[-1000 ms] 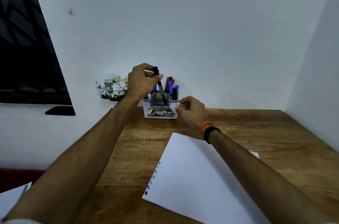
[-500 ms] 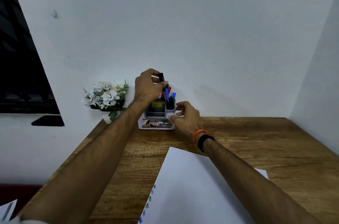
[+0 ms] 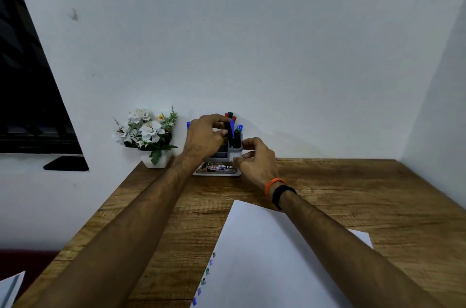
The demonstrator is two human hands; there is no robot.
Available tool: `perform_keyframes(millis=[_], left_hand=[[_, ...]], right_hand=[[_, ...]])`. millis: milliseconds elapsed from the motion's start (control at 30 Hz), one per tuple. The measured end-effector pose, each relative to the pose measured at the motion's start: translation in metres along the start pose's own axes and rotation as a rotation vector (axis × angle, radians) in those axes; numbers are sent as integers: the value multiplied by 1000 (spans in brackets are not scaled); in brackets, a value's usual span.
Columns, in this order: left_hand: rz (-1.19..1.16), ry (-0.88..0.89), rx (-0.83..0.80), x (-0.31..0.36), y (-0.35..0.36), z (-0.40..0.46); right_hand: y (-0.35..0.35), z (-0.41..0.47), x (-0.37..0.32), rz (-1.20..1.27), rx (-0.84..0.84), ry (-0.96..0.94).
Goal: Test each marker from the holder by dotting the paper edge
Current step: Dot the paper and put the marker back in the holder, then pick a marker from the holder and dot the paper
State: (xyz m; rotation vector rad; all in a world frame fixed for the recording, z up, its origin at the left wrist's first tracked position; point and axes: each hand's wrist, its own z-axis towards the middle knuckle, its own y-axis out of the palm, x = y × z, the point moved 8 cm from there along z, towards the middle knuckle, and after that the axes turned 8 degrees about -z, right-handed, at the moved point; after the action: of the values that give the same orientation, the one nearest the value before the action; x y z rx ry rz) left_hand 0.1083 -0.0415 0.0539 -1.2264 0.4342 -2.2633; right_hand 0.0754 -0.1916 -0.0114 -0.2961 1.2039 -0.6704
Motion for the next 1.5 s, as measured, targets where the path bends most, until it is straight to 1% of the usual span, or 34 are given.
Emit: perform_keyframes(millis=[200, 333, 500, 633, 700, 933, 1033, 1133, 1300, 1433, 1500], left_hand=[[-11, -54, 80, -3, -16, 12], [-7, -67, 75, 0, -17, 29], [148, -5, 0, 13, -6, 48], [275, -38, -76, 12, 5, 54], [325, -24, -99, 12, 10, 53], [382, 31, -39, 7, 6, 54], [348, 27, -34, 3, 5, 52], [269, 67, 6, 12, -4, 52], [127, 174, 168, 55, -50, 58], [-26, 240, 286, 90, -88, 42], [-134, 229, 329, 96, -99, 25]], right_hand=[[2, 4, 0, -23, -17, 7], [5, 5, 2, -9, -25, 6], [6, 6, 4, 5, -18, -21], [7, 6, 6, 4, -19, -29], [7, 6, 6, 4, -15, -34], [8, 6, 7, 4, -18, -41], [9, 4, 7, 9, -31, -44], [10, 4, 8, 13, -46, -43], [10, 6, 7, -16, -73, -43], [11, 5, 4, -109, -100, -57], [5, 2, -1, -181, -48, -61]])
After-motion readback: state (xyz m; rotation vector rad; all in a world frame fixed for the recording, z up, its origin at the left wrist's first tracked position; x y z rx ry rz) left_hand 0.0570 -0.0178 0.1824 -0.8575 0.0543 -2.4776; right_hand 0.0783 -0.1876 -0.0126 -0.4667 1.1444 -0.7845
